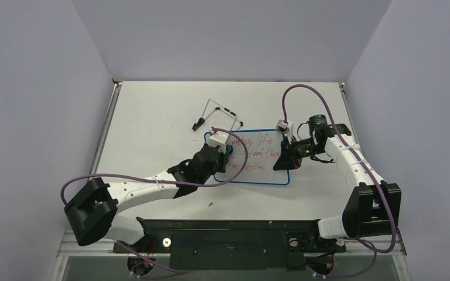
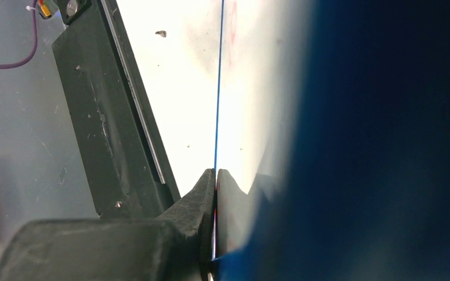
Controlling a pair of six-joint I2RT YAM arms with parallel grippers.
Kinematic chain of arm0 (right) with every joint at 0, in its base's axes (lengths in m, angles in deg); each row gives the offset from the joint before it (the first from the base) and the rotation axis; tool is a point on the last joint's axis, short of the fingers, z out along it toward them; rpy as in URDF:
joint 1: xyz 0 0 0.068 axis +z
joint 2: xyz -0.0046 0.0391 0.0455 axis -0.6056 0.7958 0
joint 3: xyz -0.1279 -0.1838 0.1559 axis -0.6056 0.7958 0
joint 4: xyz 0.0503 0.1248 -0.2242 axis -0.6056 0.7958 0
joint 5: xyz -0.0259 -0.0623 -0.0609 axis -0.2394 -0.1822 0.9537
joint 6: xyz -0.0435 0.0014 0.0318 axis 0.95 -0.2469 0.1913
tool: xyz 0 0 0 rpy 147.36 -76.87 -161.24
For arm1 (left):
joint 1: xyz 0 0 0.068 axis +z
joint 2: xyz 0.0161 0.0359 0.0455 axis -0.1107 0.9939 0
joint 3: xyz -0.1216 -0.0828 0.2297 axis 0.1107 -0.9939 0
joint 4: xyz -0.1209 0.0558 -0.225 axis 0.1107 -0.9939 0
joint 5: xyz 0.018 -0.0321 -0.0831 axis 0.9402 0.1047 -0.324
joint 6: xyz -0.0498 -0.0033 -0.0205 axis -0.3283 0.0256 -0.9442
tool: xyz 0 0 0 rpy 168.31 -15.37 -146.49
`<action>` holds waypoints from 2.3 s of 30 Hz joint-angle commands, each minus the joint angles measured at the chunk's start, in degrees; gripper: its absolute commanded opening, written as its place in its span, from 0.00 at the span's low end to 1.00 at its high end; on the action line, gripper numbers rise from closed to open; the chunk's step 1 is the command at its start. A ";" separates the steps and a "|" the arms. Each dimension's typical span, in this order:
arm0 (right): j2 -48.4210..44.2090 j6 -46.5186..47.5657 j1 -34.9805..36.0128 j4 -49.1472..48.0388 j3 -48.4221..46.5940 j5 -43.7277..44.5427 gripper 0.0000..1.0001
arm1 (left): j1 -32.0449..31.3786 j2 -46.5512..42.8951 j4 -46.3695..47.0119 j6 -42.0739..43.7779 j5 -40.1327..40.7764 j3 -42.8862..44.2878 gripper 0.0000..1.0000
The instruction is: Erase the whiteboard
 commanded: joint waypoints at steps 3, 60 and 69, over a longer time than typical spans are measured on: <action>-0.48 4.35 1.09 1.96 -1.89 -1.90 0.00 | -1.21 2.52 -1.99 2.73 5.48 7.65 0.00; -0.89 5.17 1.01 2.91 -2.01 -2.11 0.00 | -4.55 2.66 -3.56 4.96 4.19 9.91 0.00; -1.06 5.33 0.98 3.01 -2.07 -2.16 0.00 | 1.87 1.45 -3.33 5.19 1.18 9.95 0.00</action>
